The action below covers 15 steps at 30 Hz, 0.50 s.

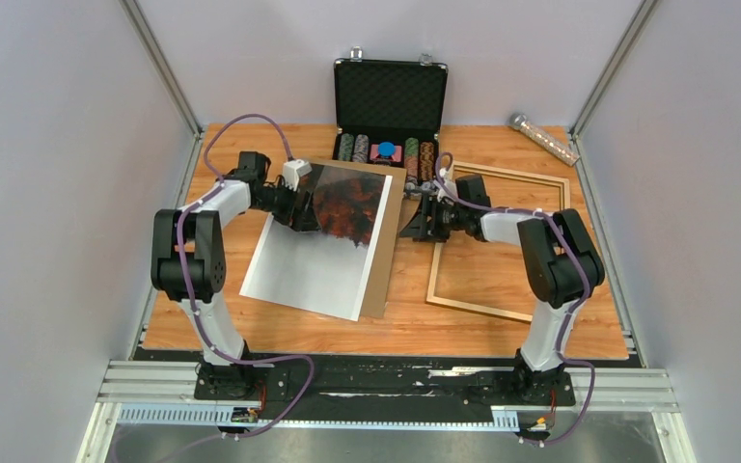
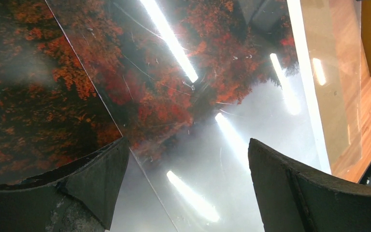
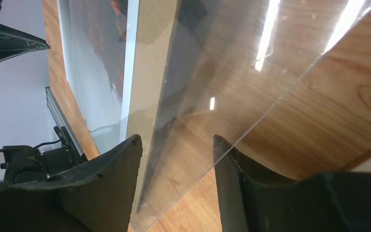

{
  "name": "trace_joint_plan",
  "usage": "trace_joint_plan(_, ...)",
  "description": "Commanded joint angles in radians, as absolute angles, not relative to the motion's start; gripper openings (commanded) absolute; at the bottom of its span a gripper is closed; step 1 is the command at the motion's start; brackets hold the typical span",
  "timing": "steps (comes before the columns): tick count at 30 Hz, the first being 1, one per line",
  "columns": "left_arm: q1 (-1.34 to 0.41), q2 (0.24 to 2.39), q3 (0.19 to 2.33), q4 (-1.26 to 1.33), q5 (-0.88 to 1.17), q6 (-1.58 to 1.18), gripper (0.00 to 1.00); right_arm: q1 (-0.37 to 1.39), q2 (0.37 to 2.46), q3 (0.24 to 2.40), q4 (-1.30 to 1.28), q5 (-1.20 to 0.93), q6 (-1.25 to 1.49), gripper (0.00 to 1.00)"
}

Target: Put the photo into the frame

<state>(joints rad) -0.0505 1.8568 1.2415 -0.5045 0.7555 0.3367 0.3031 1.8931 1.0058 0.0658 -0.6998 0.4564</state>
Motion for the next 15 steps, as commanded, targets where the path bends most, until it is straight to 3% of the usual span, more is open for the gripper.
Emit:
trace_joint_plan(1,-0.065,1.823,1.21,-0.513,0.777,0.307,1.0,0.279,1.825,0.982,0.157,-0.772,0.504,0.51)
trace_joint_plan(8,-0.077,1.817,1.184,-0.483,0.787,0.29,1.0,0.243,1.804,0.955,0.25,-0.875,0.557,0.34)
trace_joint_plan(15,-0.087,1.811,1.167,-0.45,0.805,0.269,1.0,0.242,1.83,0.959,0.305,-0.93,0.589,0.3)
